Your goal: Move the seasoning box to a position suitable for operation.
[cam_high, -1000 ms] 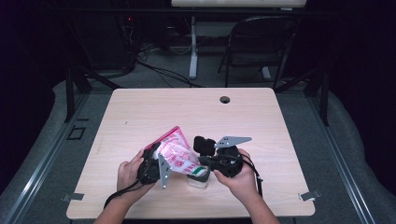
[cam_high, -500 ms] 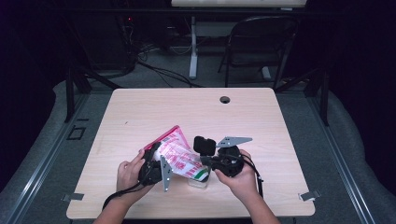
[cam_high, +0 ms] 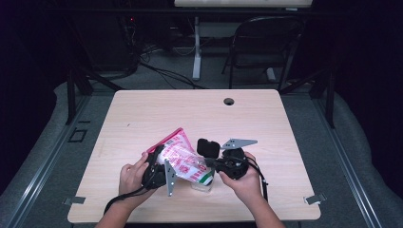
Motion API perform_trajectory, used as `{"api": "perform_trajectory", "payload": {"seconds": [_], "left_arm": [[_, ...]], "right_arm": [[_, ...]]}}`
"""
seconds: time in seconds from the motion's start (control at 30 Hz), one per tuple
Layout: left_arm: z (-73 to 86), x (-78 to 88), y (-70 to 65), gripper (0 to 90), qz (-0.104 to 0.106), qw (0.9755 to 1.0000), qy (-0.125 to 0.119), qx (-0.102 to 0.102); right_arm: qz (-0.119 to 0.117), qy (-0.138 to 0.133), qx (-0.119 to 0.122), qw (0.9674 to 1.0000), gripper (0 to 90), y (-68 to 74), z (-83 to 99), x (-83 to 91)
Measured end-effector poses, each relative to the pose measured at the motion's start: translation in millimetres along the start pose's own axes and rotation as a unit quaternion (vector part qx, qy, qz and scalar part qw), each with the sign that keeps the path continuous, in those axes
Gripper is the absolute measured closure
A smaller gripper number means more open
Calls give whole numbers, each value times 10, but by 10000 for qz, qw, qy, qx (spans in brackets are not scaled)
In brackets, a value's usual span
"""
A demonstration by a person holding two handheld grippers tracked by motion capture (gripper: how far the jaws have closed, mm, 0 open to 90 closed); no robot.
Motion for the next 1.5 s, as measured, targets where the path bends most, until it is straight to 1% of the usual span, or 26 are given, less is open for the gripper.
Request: {"api": "perform_trajectory", "payload": {"seconds": [0.17, 0.47, 0.5, 0.57, 0.6, 0.67, 0.9, 1.07, 1.27, 1.3, 1.5], "left_arm": [[-6, 4, -4, 617, -24, 10000, 10, -33], [-11, 12, -2, 617, -64, 9999, 32, -117], [-15, 17, 8, 617, -87, 9998, 46, -177], [-20, 22, 5, 617, -83, 9998, 46, -191], [-17, 31, 11, 617, -86, 9996, 105, -246], [-21, 38, 14, 618, -109, 9995, 121, -283], [-42, 57, 26, 618, -207, 9989, 121, -402], [-61, 74, 35, 618, -296, 9980, 142, -537], [-76, 91, 34, 618, -316, 9976, 162, -592], [-85, 95, 44, 618, -352, 9970, 148, -666], [-96, 111, 50, 619, -391, 9965, 172, -721]], "right_arm": [[39, 16, 40, 10000, 900, -12, 6, -7], [44, -1, 10, 10000, 900, -16, 10, -15], [45, -2, 13, 10000, 900, -16, 11, -16], [49, -1, 11, 10000, 900, -14, 13, -13], [42, -11, -1, 10000, 900, -12, 13, -14], [53, 0, 25, 10000, 900, -15, 18, -14], [63, -13, 37, 10000, 900, -17, 19, -17], [60, 6, 37, 10000, 900, -25, 29, -25], [81, -9, 21, 10000, 900, -30, 30, -27], [79, -5, 20, 10000, 900, -31, 32, -28], [84, 0, 15, 10000, 900, -33, 39, -34]]}}
Point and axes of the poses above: each handheld gripper's, and its own axes: x roughly backward along the jaws, z roughly out of its underside, y roughly to its left, the point moved 7 cm from there along -x, roughly forward along the jaws, and after that the axes turned 11 degrees about z, right-handed, at the moved point
